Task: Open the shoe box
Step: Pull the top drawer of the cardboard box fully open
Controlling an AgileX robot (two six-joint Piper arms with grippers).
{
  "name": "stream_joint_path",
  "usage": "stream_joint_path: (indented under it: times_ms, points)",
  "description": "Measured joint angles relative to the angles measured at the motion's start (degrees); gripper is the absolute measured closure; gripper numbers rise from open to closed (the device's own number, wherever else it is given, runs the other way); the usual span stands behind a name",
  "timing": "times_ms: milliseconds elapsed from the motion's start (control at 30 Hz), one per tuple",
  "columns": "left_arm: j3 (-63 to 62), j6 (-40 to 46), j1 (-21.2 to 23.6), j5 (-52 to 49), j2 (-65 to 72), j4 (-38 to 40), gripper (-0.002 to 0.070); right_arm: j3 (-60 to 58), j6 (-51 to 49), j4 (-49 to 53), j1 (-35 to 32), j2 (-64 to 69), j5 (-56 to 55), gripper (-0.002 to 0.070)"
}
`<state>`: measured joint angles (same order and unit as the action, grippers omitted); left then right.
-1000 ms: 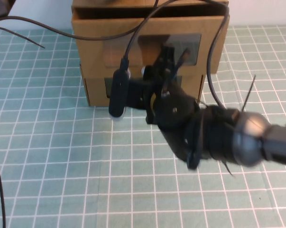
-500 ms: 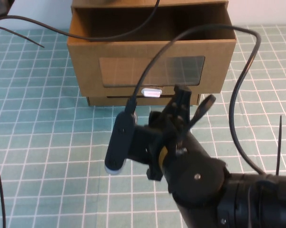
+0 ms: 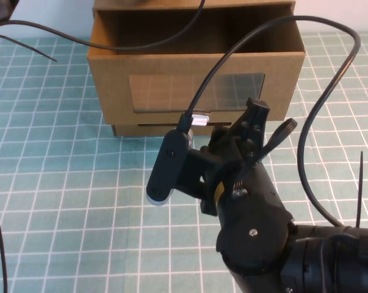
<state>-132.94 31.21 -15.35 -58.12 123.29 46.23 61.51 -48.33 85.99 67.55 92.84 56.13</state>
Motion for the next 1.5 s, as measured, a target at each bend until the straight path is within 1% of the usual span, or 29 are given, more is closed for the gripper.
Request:
stream_joint_path:
  times_ms: [100,300,367,433,633,733,800,867,933,1000,1067,1133,1200,1233,1300,1367,1433,1500]
  points:
    - [0.0,-0.43,0.0,0.0,0.0,0.19,0.0557,0.0,-2.94,2.4,-0.93,0.0,-1.9,0.0657]
    - [0.0,-0.78,0.0,-0.41,0.22,1.65,0.0557,0.24,-4.3,3.73,-3.46,0.0,-3.27,0.047]
    - [0.0,-0.78,0.0,-0.58,0.22,2.31,0.0557,0.47,-4.3,4.13,-4.14,0.11,-3.36,0.0439]
    - [0.0,-0.78,0.0,-0.56,0.22,2.56,0.0557,0.61,-4.3,5.47,-4.55,0.69,-3.36,0.0426]
    - [0.0,-0.85,0.11,-1.09,0.3,3.01,0.0557,0.66,-1.55,7.66,-4.59,2.99,-3.67,0.0416]
    - [0.0,-0.85,0.51,-1.58,0.3,3.38,0.0557,0.88,-0.38,7.66,-4.2,2.43,-1.08,0.0416]
    - [0.0,-1.04,0.64,-1.84,0.3,3.8,0.0557,0.88,-0.14,7.48,-3.45,0.72,-1.34,0.0423]
    - [0.0,-1.14,1.16,-2.25,0.3,4.68,0.0557,1.3,-0.02,6.17,-2.07,-2.59,-4.32,0.0459]
    - [0.0,-1.27,1.5,-3.21,0.3,5.51,0.0557,2.53,-0.02,3.67,-1.46,-6.68,-8.19,0.0535]
    - [0.11,-1.27,1.72,-3.96,0.03,6.03,0.0561,5.46,0.1,-0.59,-2.02,-10.02,-11.04,0.0622]
    - [0.22,-1.27,1.94,-4.57,-0.57,5.86,0.0579,9.96,1.21,-5.55,-4.53,-12.73,-12.61,0.0661]
    - [0.32,-1.27,2.17,-5.34,-1.54,4.99,0.0611,14.59,4.87,-10.73,-8.26,-13.84,-13.8,0.0675]
    - [0.32,-1.27,2.29,-5.65,-2.62,4.26,0.0647,21.61,12.6,-21.01,-13.21,-13.64,-14.98,0.0682]
    - [0.32,-1.27,2.41,-5.65,-3.1,4.0,0.0656,25.54,18.04,-27.78,-15.61,-12.99,-14.97,0.0684]
    - [0.32,-1.4,2.52,-5.65,-3.66,3.76,0.0668,34.37,29.37,-41.16,-19.59,-10.72,-12.45,0.0686]
    - [0.32,-1.4,2.52,-5.65,-3.79,3.52,0.0672,43.99,40.98,-55.17,-23.64,-6.64,-5.91,0.0687]
    - [0.32,-1.4,2.52,-5.54,-3.79,3.24,0.0674,52.41,48.83,-66.56,-26.99,-1.85,2.23,0.0687]
    - [0.41,-1.44,2.52,-5.46,-3.79,3.24,0.0676,59.99,54.12,-74.46,-30.08,3.5,8.7,0.0687]
